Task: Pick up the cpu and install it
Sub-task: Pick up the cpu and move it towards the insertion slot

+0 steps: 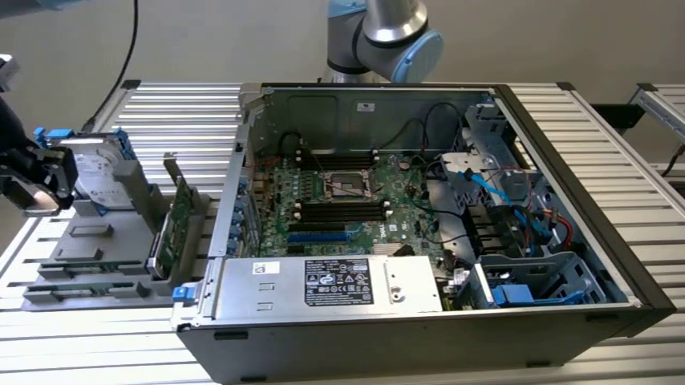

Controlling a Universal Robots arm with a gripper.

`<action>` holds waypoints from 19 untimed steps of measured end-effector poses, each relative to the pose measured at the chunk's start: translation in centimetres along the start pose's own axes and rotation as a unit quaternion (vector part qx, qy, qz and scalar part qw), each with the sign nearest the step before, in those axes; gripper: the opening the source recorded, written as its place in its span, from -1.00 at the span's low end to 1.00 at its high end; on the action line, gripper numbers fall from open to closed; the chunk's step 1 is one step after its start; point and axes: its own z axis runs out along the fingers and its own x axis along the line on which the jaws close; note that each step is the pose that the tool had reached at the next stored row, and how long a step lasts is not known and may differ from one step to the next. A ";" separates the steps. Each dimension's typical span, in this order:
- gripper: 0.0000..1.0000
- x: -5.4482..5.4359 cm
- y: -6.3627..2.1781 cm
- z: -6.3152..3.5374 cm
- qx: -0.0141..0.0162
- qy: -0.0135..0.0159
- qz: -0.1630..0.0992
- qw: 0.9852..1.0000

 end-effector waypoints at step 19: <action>0.09 -1.0 0.80 -6.94 0.000 0.005 0.001 1.000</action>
